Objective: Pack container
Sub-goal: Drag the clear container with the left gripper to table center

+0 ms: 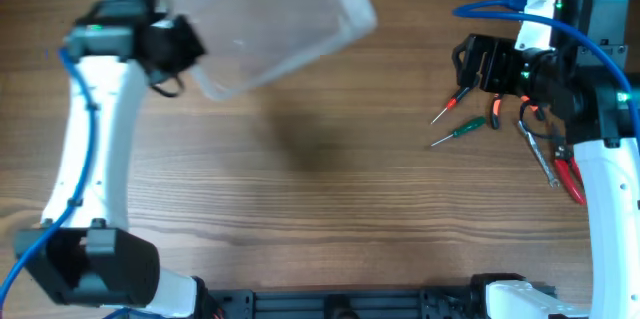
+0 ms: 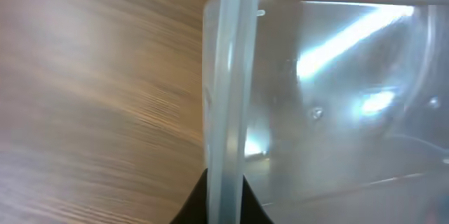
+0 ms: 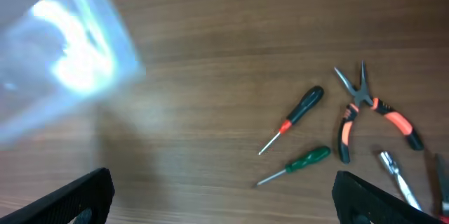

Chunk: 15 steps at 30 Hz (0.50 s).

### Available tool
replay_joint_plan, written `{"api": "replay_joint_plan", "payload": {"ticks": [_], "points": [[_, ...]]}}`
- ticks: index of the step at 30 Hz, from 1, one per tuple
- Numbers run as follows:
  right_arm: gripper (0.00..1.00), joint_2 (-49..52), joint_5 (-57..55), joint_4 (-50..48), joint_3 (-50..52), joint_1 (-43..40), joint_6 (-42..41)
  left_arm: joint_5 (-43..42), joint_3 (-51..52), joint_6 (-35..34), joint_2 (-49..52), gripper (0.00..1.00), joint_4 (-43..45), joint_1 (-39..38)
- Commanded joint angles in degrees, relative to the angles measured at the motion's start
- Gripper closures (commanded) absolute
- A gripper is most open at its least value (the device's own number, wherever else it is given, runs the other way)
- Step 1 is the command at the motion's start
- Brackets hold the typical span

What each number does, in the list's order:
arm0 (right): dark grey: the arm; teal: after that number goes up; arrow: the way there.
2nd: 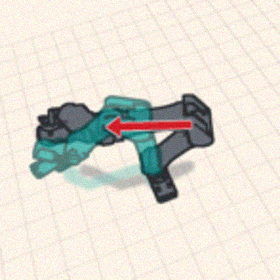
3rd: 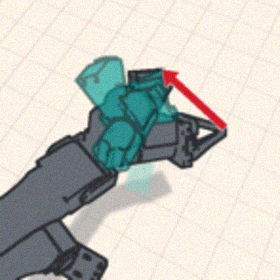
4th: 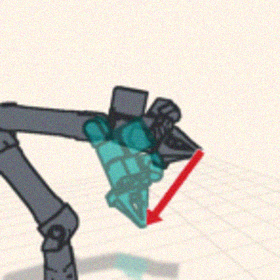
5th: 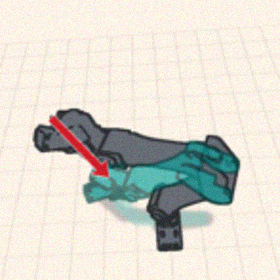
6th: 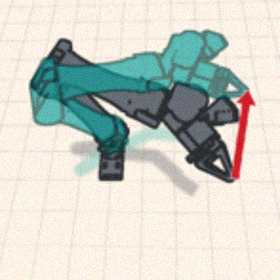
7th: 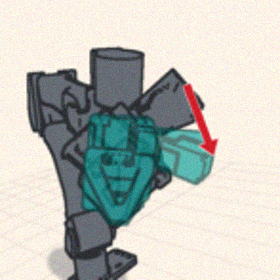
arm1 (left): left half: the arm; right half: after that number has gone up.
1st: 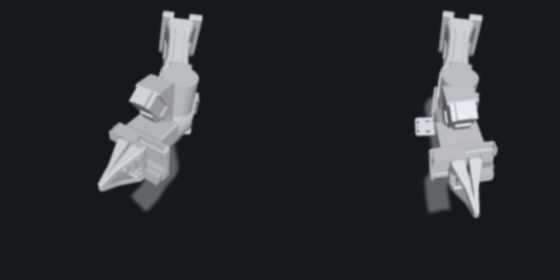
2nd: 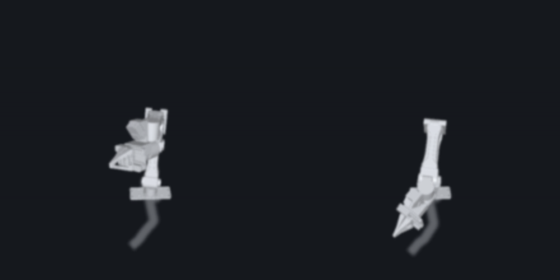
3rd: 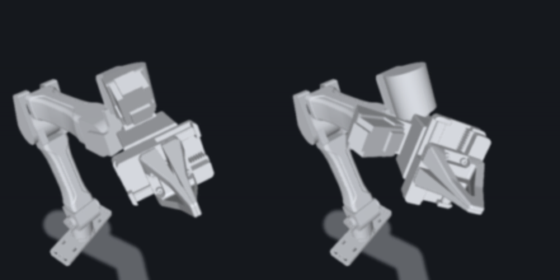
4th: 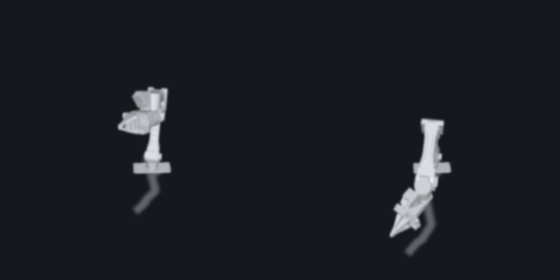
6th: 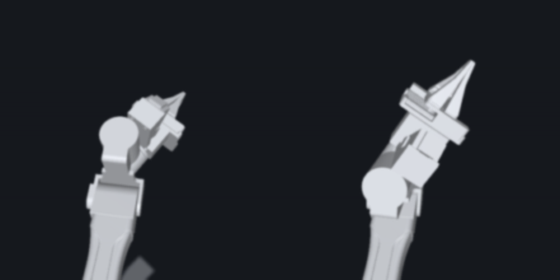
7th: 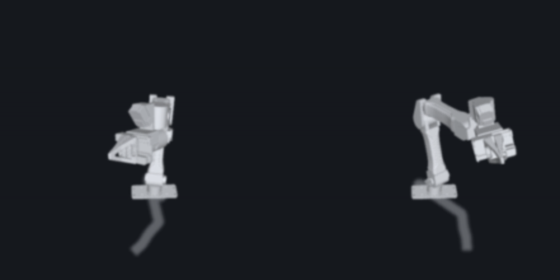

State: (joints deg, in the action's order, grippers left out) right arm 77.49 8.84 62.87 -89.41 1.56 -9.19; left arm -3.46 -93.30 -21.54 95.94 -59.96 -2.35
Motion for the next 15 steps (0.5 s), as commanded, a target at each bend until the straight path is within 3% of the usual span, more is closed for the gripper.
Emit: {"api": "replay_joint_plan", "payload": {"ticks": [1,5,15], "points": [[0.0,-0.13,-1.6,1.16,-0.9,-0.13,-1.36,1.44,-0.79,8.33,1.88,0.96,0.55,-8.44],[0.0,-0.13,-1.6,1.7,-0.9,-0.13,-1.33,3.52,-0.79,9.62,6.08,0.96,2.36,-11.82],[0.0,-0.13,-1.57,3.85,-0.9,-0.13,-0.85,3.52,-0.79,9.57,17.86,0.96,2.64,-9.94]]}}
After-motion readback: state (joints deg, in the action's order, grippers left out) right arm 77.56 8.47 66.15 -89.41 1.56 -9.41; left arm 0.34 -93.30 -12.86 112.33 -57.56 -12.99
